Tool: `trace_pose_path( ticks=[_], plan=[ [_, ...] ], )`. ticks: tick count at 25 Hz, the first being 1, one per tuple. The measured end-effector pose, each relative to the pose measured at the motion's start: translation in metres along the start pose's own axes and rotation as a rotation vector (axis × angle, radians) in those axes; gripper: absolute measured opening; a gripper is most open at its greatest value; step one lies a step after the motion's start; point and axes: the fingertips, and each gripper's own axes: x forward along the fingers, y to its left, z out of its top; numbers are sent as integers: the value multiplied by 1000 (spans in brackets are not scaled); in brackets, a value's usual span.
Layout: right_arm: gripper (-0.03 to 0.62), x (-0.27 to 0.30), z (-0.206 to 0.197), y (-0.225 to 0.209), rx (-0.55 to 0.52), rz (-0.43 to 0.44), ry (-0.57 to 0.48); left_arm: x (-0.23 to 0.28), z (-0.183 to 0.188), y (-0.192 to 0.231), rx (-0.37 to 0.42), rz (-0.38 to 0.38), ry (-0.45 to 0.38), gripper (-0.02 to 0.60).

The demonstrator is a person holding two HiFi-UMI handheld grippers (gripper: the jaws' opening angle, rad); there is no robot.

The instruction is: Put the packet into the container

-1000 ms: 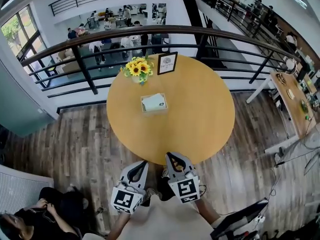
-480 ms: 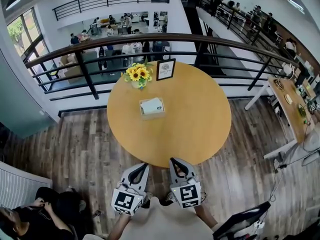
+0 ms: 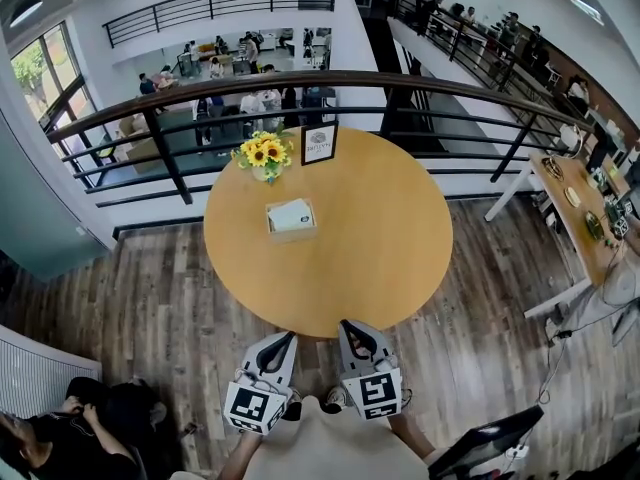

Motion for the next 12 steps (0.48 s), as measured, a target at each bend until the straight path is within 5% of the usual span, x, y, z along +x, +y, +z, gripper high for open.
trace_pose_path(
  ticks=[12],
  plan=[
    [5,6,-2,-9,0,11,2,13,1,2,12,17,2,5]
  ],
)
